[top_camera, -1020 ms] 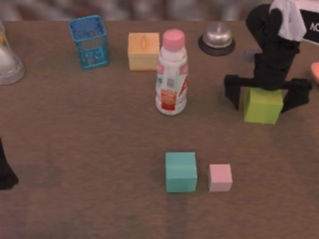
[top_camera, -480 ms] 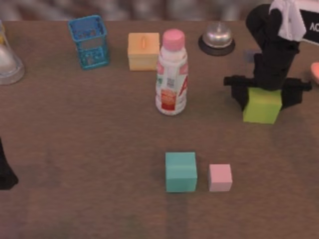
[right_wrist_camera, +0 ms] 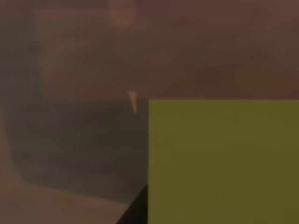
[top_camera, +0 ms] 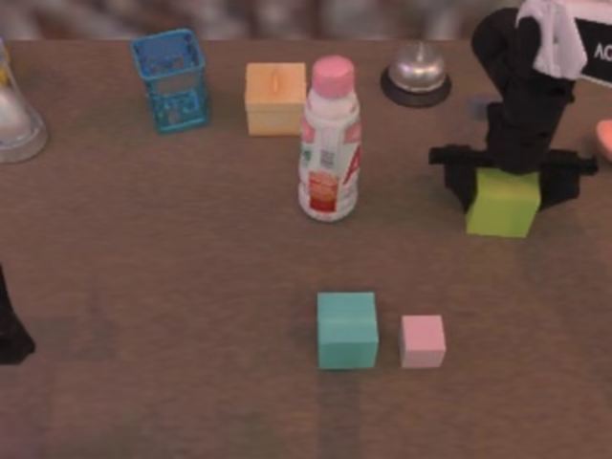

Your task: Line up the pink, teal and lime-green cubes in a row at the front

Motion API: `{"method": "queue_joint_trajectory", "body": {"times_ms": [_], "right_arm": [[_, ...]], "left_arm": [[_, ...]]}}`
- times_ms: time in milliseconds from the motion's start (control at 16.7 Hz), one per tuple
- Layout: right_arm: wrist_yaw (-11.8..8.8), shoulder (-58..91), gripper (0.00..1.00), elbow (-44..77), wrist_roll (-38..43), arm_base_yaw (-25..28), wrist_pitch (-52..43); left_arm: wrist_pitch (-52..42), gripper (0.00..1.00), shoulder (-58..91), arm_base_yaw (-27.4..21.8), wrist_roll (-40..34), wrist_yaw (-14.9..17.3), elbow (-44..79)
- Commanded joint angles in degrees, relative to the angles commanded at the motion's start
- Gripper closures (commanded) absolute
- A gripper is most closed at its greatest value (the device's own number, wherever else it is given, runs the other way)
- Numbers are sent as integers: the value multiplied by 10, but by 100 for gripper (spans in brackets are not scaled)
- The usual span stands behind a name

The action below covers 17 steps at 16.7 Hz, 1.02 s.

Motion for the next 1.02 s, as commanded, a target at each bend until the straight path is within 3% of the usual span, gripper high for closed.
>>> {"method": "queue_joint_trajectory", "body": {"times_ms": [480, 840, 1020], "right_arm": [[2, -6, 100, 10, 0, -1, -10], [1, -29, 100, 101, 0, 3, -128], [1, -33, 100, 110, -1, 3, -139]], "left_arm": [[0, 0, 0, 0, 0, 0, 0], [0, 0, 0, 0, 0, 0, 0], [0, 0, 0, 0, 0, 0, 0]]}}
